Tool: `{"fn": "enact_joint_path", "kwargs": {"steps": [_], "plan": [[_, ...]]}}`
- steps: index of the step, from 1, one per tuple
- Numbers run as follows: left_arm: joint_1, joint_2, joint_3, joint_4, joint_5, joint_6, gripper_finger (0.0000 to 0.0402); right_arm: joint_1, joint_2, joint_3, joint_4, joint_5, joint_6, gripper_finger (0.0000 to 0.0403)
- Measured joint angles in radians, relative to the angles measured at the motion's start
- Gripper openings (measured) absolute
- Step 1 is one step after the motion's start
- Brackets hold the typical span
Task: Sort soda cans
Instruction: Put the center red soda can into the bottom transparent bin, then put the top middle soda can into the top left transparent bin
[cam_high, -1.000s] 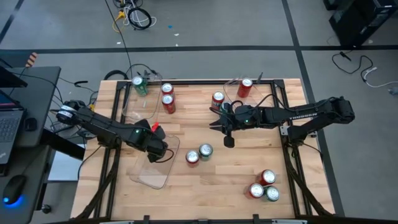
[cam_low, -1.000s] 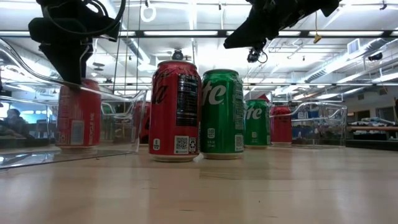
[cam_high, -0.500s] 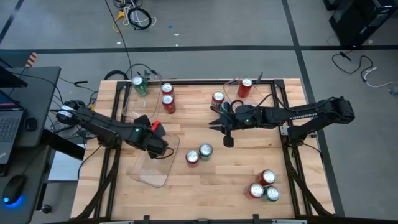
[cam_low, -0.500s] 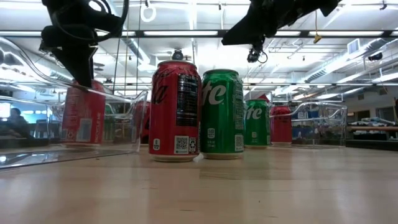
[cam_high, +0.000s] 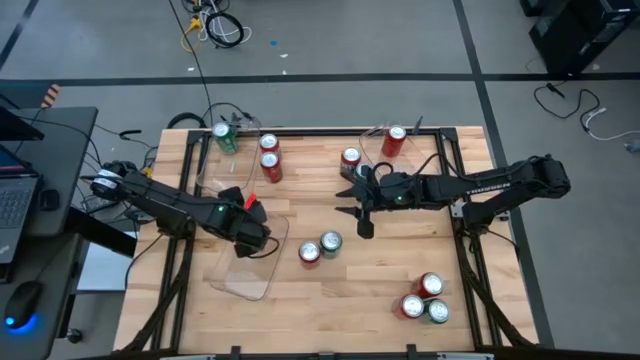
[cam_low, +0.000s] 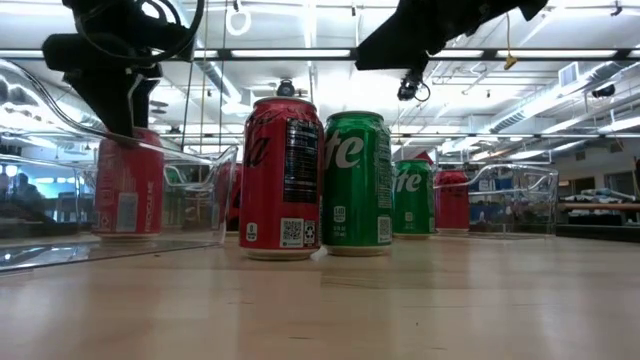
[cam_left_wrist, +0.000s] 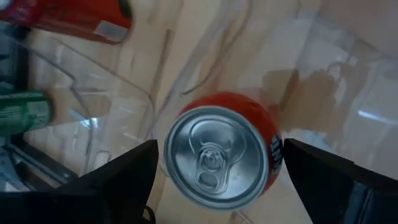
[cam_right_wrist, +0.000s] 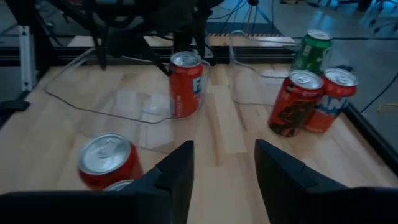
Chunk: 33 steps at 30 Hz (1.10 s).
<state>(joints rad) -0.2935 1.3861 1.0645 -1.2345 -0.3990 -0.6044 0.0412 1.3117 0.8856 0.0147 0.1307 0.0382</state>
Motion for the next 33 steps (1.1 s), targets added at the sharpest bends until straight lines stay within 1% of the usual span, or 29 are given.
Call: {"fn": "enact_joint_path", "kwargs": {"steps": [4,9,14,16,20,23,25,30,33], "plan": [[0.000,0.000,0.000,-0.002,0.038,0.045,0.0347,0.033,0.000,0.000,0.018,0.000,0.029,0.0192],[0.001,0.000,0.011,-0.020,0.044,0.053,0.0347,0.059,0.000,0.000,0.045,0.016,0.041,0.0228],[0.000,0.000,0.083,-0.102,0.041,0.055,0.0347,0.064,0.000,0.000,0.052,0.030,0.069,0.0253],[-0.002,-0.001,0.123,-0.143,0.019,0.053,0.0346,0.064,0.000,0.000,0.044,0.032,0.090,0.0260],[-0.013,-0.002,0.165,-0.171,0.002,0.084,0.0328,0.079,0.000,0.000,0.017,0.016,0.098,0.0273],[-0.037,-0.002,0.163,-0.172,0.005,0.103,0.0292,0.103,0.000,0.000,-0.015,-0.016,0.118,0.0282],[-0.046,-0.002,0.148,-0.166,0.003,0.114,0.0256,0.122,0.008,0.000,-0.039,-0.019,0.128,0.0286],[-0.062,-0.018,0.115,-0.122,-0.004,0.160,0.0139,0.167,0.054,0.000,-0.061,-0.018,0.152,0.0288],[-0.063,-0.072,0.101,-0.066,-0.031,0.180,0.0064,0.181,0.098,0.006,-0.054,0.007,0.154,0.0290]]}}
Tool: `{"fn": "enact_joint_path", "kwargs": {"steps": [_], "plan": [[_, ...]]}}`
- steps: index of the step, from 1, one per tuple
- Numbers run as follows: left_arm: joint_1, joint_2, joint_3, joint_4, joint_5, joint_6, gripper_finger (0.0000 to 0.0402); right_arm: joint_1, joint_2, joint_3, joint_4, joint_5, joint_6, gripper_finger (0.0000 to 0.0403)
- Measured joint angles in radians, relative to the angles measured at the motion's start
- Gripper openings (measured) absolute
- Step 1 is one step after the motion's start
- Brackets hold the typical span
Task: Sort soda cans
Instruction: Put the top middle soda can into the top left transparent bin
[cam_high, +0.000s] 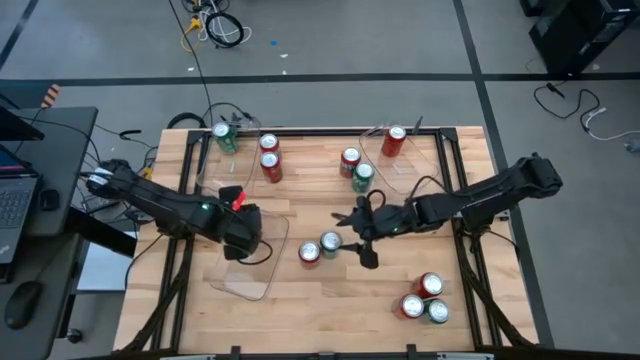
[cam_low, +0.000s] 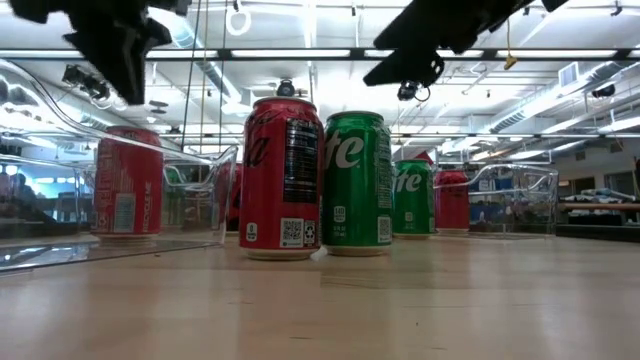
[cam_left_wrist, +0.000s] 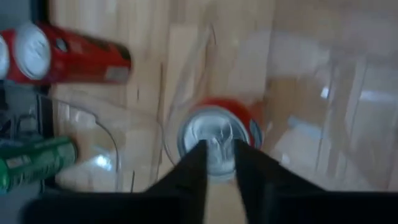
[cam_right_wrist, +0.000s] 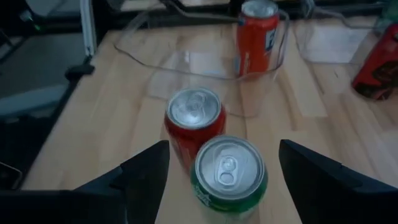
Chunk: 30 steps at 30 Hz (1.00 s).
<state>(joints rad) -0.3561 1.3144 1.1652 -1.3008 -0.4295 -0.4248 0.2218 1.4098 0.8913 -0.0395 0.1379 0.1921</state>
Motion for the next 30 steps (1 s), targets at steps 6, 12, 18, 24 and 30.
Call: {"fn": "enact_joint_path", "kwargs": {"steps": [6,12,18,24,30], "plan": [[0.002,-0.217,-0.059,0.197,-0.019,0.003,0.0009,0.000,0.098,0.060,-0.013,0.016,-0.001,0.0306],[0.002,-0.387,-0.134,0.329,-0.014,-0.005,0.0003,0.000,0.191,0.139,-0.118,0.016,-0.009,0.0334],[0.002,-0.419,-0.152,0.348,-0.011,0.000,0.0002,-0.002,0.257,0.196,-0.186,0.017,-0.043,0.0350],[0.002,-0.416,-0.152,0.367,-0.030,0.034,0.0002,-0.026,0.288,0.211,-0.224,0.017,-0.046,0.0306],[0.002,-0.411,-0.152,0.368,-0.085,0.047,0.0001,-0.077,0.281,0.212,-0.228,0.017,-0.063,0.0283]]}}
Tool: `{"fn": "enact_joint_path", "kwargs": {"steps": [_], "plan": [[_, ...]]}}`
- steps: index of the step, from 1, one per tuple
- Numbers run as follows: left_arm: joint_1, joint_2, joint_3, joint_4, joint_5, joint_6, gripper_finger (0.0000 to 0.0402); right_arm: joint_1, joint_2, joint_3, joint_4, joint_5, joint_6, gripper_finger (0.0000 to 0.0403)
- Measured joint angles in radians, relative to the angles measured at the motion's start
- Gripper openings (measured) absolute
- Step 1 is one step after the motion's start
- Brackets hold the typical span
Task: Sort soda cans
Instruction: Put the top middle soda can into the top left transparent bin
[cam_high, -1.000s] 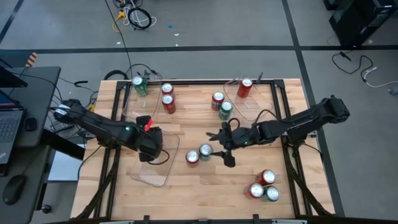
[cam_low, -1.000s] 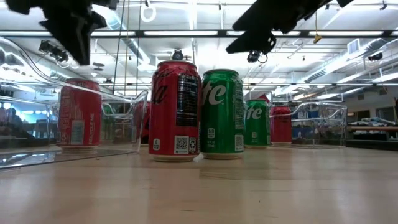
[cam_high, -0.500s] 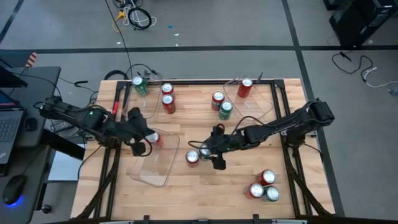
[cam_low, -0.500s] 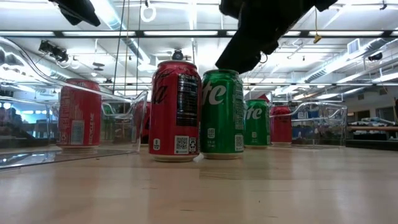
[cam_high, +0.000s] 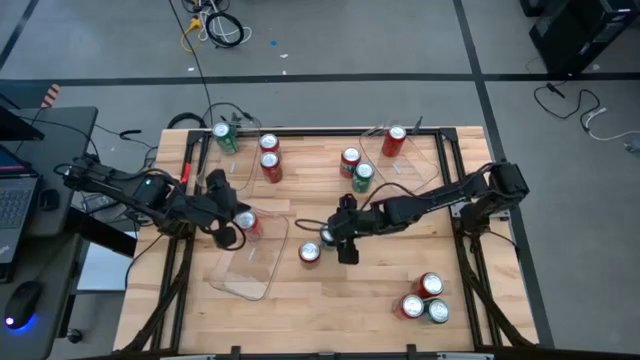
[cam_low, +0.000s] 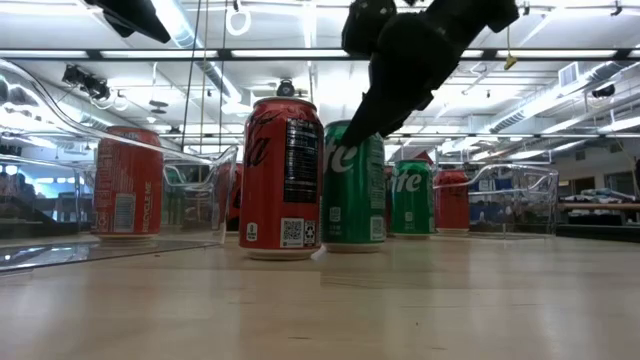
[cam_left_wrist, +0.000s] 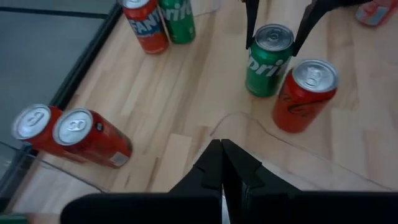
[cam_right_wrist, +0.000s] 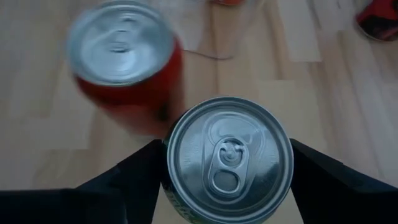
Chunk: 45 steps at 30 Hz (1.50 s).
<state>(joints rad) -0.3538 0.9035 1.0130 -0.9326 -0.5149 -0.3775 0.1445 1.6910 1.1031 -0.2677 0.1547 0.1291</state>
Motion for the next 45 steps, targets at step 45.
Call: {"fn": "enact_joint_path", "kwargs": {"steps": [45], "plan": [[0.000,0.000,0.000,-0.057,-0.004,-0.047,0.0012,-0.309,0.549,0.731,-0.078,-0.107,-0.239,0.0345]]}}
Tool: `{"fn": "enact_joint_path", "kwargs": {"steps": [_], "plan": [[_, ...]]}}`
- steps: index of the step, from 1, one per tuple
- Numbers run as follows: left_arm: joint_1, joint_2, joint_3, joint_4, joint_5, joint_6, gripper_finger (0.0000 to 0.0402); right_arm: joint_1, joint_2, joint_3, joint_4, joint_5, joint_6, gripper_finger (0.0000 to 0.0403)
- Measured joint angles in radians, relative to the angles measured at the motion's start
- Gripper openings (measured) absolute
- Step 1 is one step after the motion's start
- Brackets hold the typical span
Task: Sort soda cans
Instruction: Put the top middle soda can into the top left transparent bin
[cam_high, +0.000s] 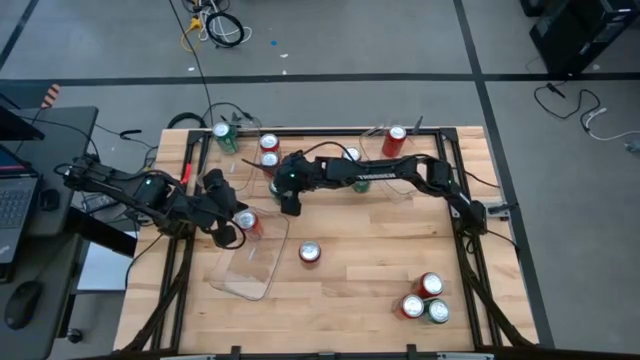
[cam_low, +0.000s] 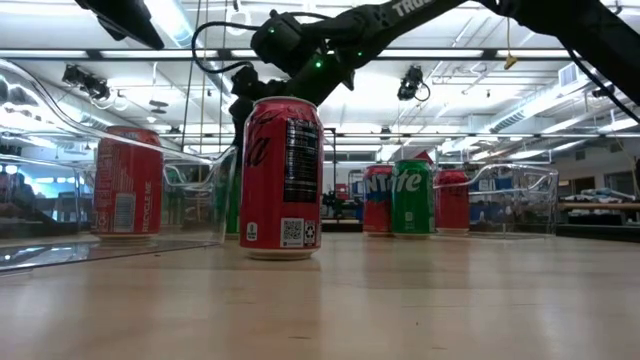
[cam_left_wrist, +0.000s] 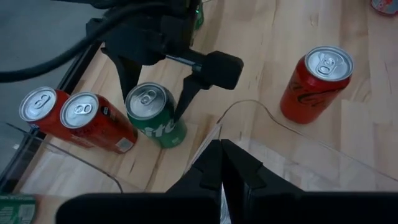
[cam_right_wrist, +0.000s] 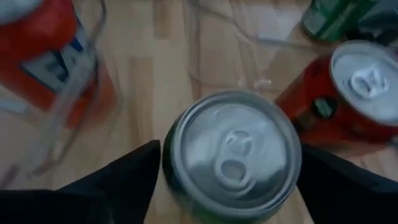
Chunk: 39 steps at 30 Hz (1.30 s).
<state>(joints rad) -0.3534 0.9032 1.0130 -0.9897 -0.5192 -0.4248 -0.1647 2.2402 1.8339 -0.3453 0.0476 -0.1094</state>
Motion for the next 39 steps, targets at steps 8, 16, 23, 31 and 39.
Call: {"fn": "enact_joint_path", "kwargs": {"steps": [8,16,23,31,39], "plan": [[0.000,0.003,0.000,0.004,-0.007,0.002,0.0016,0.006,-0.040,0.001,0.031,0.024,-0.007,0.0385],[0.000,0.016,0.000,0.042,-0.041,0.002,0.0017,0.028,-0.220,0.001,-0.187,0.023,-0.070,0.0383],[0.000,0.045,0.000,0.083,-0.036,0.027,0.0017,0.052,-0.374,-0.093,-0.343,0.035,0.015,0.0260],[0.071,0.069,0.000,0.086,0.140,0.027,0.0008,0.072,-0.521,-0.529,0.038,0.037,0.074,0.0021],[0.272,0.094,0.023,0.137,0.330,0.124,0.0003,0.117,-0.623,-0.761,0.311,0.038,0.152,0.0030]]}}
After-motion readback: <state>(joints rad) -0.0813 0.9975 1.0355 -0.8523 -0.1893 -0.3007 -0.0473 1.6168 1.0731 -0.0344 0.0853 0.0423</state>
